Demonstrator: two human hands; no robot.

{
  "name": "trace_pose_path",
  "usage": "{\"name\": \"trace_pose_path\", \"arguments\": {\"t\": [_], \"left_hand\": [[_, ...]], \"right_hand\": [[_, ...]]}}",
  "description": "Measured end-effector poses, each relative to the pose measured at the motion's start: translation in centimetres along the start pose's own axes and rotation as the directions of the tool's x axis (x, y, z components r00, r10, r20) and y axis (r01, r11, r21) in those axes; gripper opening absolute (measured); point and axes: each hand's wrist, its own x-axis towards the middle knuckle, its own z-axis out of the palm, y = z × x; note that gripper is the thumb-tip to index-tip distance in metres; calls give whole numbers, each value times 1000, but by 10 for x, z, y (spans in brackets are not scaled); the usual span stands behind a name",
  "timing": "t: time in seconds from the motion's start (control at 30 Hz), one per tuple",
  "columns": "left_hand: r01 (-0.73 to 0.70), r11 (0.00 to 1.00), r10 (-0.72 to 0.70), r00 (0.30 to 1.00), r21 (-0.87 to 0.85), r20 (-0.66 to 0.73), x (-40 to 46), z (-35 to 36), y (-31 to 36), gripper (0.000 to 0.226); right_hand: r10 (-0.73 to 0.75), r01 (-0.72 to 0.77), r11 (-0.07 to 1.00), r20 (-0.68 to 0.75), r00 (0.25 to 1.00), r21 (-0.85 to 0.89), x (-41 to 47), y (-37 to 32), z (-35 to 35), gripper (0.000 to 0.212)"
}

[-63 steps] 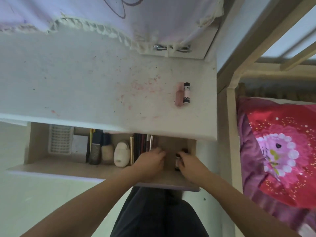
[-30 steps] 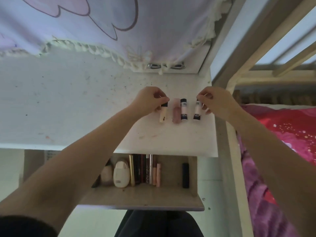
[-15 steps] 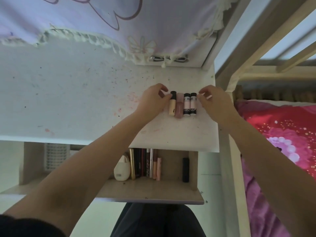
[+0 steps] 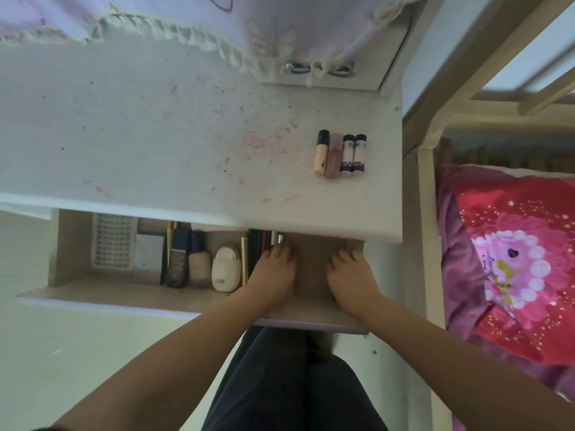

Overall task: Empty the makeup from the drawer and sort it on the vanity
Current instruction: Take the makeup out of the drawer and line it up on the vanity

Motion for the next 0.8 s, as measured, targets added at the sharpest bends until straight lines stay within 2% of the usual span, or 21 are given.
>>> {"name": "trace_pose_path", "arguments": {"t": [0.1, 0.2, 0.3, 0.43, 0.6, 0.67, 0.73, 0.8], "left_hand": [[13, 997, -14, 1000, 70, 10, 2, 3, 1, 53], [8, 997, -4, 999, 74, -51, -2, 4, 0, 50], [-13, 1000, 11, 992, -9, -124, -7, 5, 0, 41], [-51, 970, 8, 984, -238, -179, -15, 5, 1, 21], [-203, 923, 102, 949, -328, -300, -28, -9, 5, 9], [-223, 867, 55, 932, -446, -359, -36, -30, 3, 12], [-191, 791, -70, 915, -581, -397, -40, -64, -4, 11], [-173, 701, -195, 886, -692, -420, -35, -107, -15, 12]], "right_hand": [[-17, 30, 990, 92, 996, -141, 8, -2, 15, 27], [-6, 38, 976, 149, 989, -214, 8, -5, 16, 29], [27, -11, 992, 122, 992, -124, 6, -6, 12, 29], [68, -67, 998, -64, 996, 11, 0, 1, 7, 33], [-28, 37, 977, -43, 999, 209, -11, 12, 2, 26], [1, 40, 905, -96, 995, 425, -21, 20, -11, 23], [93, 26, 700, -128, 987, 713, -30, 38, -38, 11], [183, 23, 531, -141, 973, 847, -29, 69, -66, 6]]}}
